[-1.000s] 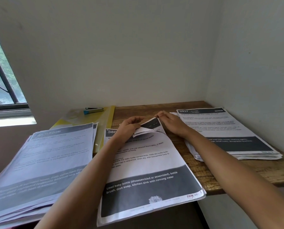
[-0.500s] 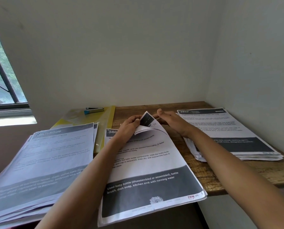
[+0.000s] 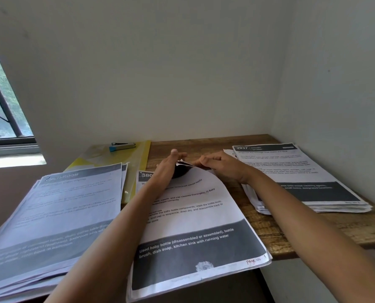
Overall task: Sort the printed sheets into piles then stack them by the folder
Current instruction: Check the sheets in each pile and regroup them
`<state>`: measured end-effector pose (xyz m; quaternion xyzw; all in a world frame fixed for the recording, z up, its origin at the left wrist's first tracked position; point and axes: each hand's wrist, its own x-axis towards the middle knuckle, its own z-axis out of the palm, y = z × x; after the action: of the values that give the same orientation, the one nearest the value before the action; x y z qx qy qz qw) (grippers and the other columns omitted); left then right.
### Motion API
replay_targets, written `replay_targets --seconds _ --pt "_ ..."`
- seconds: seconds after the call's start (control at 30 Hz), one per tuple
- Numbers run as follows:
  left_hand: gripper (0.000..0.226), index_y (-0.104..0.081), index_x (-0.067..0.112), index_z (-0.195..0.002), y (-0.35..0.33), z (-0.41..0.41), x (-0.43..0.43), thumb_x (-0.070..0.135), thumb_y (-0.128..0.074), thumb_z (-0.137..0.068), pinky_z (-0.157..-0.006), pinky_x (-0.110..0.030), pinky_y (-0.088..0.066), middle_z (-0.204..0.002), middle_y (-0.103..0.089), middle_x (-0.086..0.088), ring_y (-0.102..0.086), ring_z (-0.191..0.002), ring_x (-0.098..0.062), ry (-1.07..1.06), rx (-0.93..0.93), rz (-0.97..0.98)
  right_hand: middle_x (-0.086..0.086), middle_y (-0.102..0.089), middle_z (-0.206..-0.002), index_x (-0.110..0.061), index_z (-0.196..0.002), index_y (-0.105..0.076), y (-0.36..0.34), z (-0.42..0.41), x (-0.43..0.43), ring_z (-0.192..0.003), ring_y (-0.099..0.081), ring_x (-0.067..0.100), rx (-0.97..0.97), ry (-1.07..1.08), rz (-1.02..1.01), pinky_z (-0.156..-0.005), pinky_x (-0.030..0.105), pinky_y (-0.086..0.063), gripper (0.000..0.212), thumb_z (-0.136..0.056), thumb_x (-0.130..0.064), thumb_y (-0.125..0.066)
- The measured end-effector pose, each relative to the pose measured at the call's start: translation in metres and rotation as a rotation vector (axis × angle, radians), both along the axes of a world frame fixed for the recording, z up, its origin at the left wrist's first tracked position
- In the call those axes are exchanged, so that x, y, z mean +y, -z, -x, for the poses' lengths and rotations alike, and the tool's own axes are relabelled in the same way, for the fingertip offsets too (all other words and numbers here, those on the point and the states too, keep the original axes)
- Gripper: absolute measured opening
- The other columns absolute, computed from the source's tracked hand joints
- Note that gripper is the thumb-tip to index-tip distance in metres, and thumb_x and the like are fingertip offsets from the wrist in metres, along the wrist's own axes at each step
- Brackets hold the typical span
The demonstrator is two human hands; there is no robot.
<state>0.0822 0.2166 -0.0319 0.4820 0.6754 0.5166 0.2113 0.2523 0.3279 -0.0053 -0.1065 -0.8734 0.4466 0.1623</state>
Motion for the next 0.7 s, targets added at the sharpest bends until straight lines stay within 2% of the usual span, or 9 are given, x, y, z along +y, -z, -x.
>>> replay_targets --seconds 0.07,0.13,0.17,0.2,0.27,0.37,0.5,0.6,0.7 --pt "0.053 -0.064 0.038 -0.115 -0.002 0.001 0.0 0.062 -0.021 -0.093 -0.113 -0.043 -0.028 -0.125 -0.062 0.006 -0.05 -0.125 -0.016 0.009 -0.036 -0.006 -0.02 -0.066 -0.113 -0.021 -0.114 -0.068 -0.002 -0.002 -0.002 -0.116 -0.056 -0.002 -0.013 -0.039 -0.005 -0.097 0.014 -0.04 0.035 -0.101 -0.031 -0.037" --pt "0.03 -0.062 0.03 -0.117 -0.004 0.001 0.001 0.034 -0.039 -0.099 -0.11 -0.038 -0.035 -0.125 -0.063 0.001 -0.054 -0.119 -0.015 0.026 -0.097 0.016 -0.012 -0.065 -0.119 -0.01 -0.117 -0.067 -0.004 -0.003 -0.002 -0.119 -0.055 0.002 -0.005 -0.069 0.012 -0.102 0.016 -0.038 0.043 -0.103 -0.029 -0.031" --pt "0.027 -0.062 0.027 -0.116 -0.005 0.0 0.001 0.017 -0.045 -0.097 -0.107 -0.035 -0.038 -0.124 -0.063 -0.002 -0.056 -0.116 -0.016 0.034 -0.127 0.028 -0.008 -0.066 -0.119 -0.007 -0.116 -0.067 -0.005 -0.004 -0.001 -0.118 -0.056 0.004 0.006 -0.051 0.035 -0.103 0.018 -0.039 0.047 -0.104 -0.029 -0.028" --pt "0.031 -0.062 0.024 -0.113 -0.005 -0.001 0.002 0.005 -0.047 -0.093 -0.104 -0.031 -0.041 -0.123 -0.064 -0.004 -0.057 -0.115 -0.018 0.043 -0.153 0.031 -0.005 -0.067 -0.117 -0.008 -0.114 -0.068 -0.005 -0.003 0.001 -0.115 -0.058 0.005 0.023 0.008 0.055 -0.103 0.021 -0.04 0.049 -0.104 -0.032 -0.026" --pt "0.037 -0.063 0.02 -0.109 -0.005 -0.002 0.002 -0.006 -0.045 -0.089 -0.099 -0.025 -0.042 -0.119 -0.065 -0.005 -0.057 -0.116 -0.017 0.051 -0.169 0.025 -0.004 -0.067 -0.117 -0.015 -0.115 -0.068 -0.003 -0.001 0.009 -0.114 -0.058 0.006 0.057 0.227 0.034 -0.106 0.028 -0.038 0.049 -0.103 -0.038 -0.026" --pt "0.042 -0.063 0.017 -0.11 -0.007 -0.003 0.002 -0.01 -0.04 -0.088 -0.1 -0.024 -0.041 -0.117 -0.064 -0.005 -0.056 -0.116 -0.014 0.043 -0.18 0.016 0.001 -0.053 -0.138 -0.019 -0.131 -0.056 0.006 -0.001 0.022 -0.13 -0.045 0.016 -0.062 0.446 -0.11 -0.108 0.032 -0.031 0.05 -0.102 -0.046 -0.026" --pt "0.045 -0.063 0.016 -0.111 -0.005 -0.003 0.003 -0.011 -0.037 -0.087 -0.106 -0.03 -0.04 -0.115 -0.064 -0.004 -0.056 -0.117 -0.015 0.041 -0.175 0.01 0.0 -0.033 -0.153 -0.023 -0.144 -0.038 0.012 0.003 0.023 -0.141 -0.027 0.021 -0.243 0.398 -0.149 -0.114 0.034 -0.019 0.055 -0.1 -0.051 -0.023" --pt "0.044 -0.063 0.016 -0.112 -0.005 -0.003 0.004 -0.01 -0.037 -0.087 -0.105 -0.029 -0.04 -0.116 -0.063 -0.003 -0.055 -0.117 -0.015 0.034 -0.17 0.004 -0.001 -0.035 -0.151 -0.025 -0.139 -0.045 0.015 0.007 0.022 -0.14 -0.029 0.021 -0.255 0.364 -0.183 -0.117 0.041 -0.019 0.052 -0.1 -0.05 -0.021" --pt "0.044 -0.063 0.018 -0.113 -0.004 -0.002 0.005 -0.009 -0.039 -0.087 -0.101 -0.025 -0.039 -0.118 -0.062 -0.001 -0.053 -0.118 -0.013 0.034 -0.155 -0.001 0.002 -0.05 -0.136 -0.015 -0.125 -0.056 0.011 0.005 0.019 -0.127 -0.043 0.019 -0.211 0.349 -0.153 -0.1 0.028 -0.03 0.051 -0.102 -0.044 -0.02"
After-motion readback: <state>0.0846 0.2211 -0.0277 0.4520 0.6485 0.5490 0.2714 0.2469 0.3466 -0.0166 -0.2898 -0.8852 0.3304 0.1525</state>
